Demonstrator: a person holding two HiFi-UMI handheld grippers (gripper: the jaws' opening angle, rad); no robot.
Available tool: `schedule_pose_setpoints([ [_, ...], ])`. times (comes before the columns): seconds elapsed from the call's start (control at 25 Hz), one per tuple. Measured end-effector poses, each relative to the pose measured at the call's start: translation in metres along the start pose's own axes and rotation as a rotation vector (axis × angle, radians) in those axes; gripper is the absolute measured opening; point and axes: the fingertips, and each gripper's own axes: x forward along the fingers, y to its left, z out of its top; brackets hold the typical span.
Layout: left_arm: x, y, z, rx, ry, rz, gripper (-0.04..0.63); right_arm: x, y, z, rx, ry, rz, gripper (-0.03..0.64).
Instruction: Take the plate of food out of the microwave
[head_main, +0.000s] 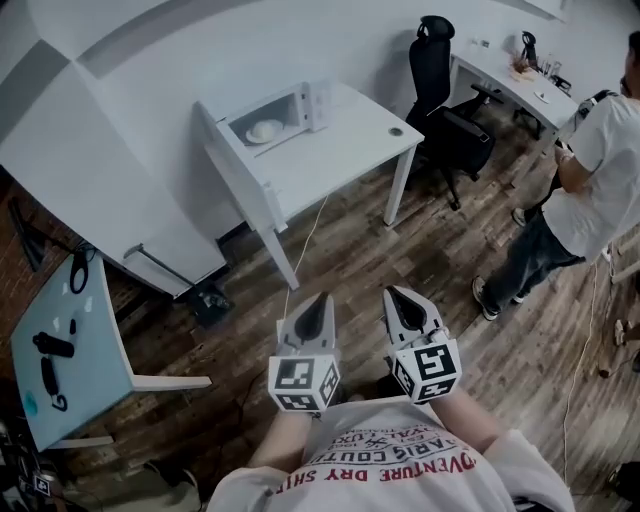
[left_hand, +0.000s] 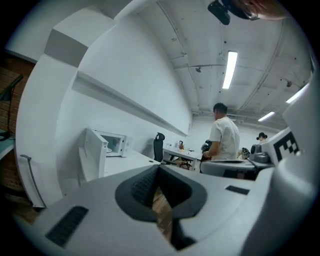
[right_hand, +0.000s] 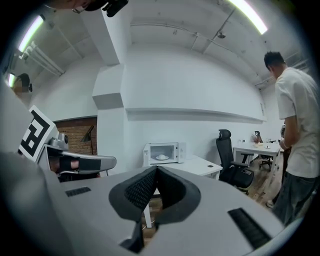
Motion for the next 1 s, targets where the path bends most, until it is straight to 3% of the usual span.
schedule_pose_setpoints([
  [0.48,0.112,0.011,0.006,-0.008,0.006,0.064,0.008,0.091,-0.080,-0.004,0.029,0.019,0.082,0.011],
  [1.0,0.279,0.017,0.049,-0.076,-0.049,0.221,0.008,0.217,-0.212,0.038,-0.039,0.010,0.254,0.011],
])
